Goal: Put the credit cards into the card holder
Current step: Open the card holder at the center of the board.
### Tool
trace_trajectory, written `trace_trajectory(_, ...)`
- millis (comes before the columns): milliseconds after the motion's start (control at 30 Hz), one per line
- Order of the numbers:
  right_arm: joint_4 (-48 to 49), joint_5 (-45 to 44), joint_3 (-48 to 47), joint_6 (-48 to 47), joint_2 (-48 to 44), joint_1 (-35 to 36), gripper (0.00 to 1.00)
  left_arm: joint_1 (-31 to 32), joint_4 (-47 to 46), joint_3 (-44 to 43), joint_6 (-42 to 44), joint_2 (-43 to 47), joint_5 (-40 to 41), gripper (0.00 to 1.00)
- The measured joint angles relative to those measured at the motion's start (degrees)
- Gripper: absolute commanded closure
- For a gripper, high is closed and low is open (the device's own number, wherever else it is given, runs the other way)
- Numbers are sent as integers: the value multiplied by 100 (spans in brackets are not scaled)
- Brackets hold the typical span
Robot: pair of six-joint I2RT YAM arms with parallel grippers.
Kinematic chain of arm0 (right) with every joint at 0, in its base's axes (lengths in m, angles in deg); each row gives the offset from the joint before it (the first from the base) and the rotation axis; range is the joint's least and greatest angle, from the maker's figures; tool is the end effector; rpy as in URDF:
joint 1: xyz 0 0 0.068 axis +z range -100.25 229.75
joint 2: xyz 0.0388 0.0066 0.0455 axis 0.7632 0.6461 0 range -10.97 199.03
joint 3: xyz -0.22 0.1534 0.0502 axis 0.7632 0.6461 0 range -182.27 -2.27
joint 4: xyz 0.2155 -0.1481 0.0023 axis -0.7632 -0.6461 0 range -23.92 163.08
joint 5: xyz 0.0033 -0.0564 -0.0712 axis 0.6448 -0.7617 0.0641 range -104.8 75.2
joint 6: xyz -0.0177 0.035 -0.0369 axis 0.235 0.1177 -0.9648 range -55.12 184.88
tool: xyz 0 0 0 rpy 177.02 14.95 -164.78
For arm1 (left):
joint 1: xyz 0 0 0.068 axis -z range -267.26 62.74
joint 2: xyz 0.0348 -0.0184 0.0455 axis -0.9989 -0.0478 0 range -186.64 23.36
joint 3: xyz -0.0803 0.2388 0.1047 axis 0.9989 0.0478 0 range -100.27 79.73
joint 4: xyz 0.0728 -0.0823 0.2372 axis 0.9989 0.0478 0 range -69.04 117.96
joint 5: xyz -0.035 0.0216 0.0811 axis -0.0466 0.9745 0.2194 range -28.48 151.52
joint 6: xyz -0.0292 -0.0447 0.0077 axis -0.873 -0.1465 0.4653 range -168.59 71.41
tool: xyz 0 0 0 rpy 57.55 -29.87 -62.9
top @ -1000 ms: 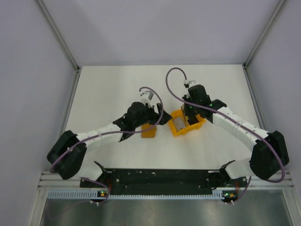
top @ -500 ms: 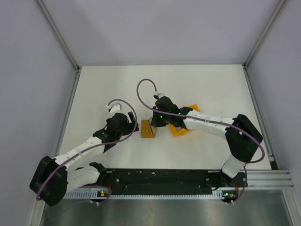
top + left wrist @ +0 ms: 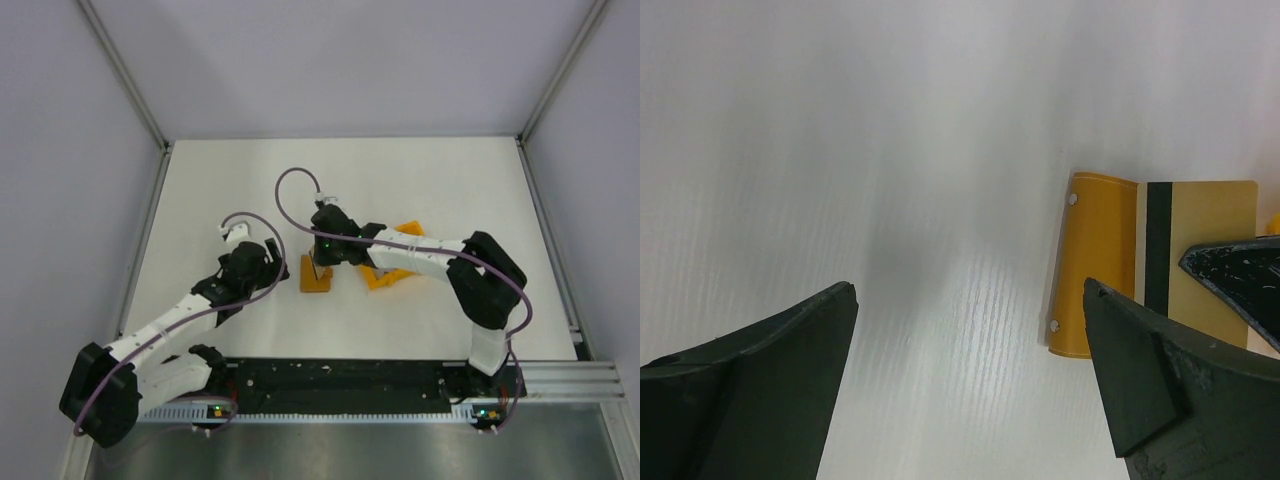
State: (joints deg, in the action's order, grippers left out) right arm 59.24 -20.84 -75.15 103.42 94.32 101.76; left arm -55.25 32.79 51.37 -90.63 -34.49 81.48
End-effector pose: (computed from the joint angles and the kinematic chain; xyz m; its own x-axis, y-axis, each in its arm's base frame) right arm 0.2518 0.3163 0.2086 -0.8082 -0.0283 -0.5882 -0.3010 0.8783 0.3714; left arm 0.1786 -0.0974 0.1977 -0.6039 -0.3648 -0.7087 -0.1664 0.9272 -0.3355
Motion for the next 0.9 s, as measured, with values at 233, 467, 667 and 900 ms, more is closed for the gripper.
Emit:
trace_trajectory(233, -214, -262, 0, -103, 74, 0, 100, 0, -15, 0, 46, -2, -81, 2)
trace_trajectory(467, -216, -358, 177, -166, 15, -111, 100, 0, -144, 0, 133, -7, -210, 2)
trace_trajectory(667, -249, -358, 476, -197, -269, -275, 100, -2, -330, 33, 166, -103, -365, 4)
trace_trajectory(900, -208, -367, 743, -192, -592, -280, 100, -4, -468, 48, 216, -321, -629, 7)
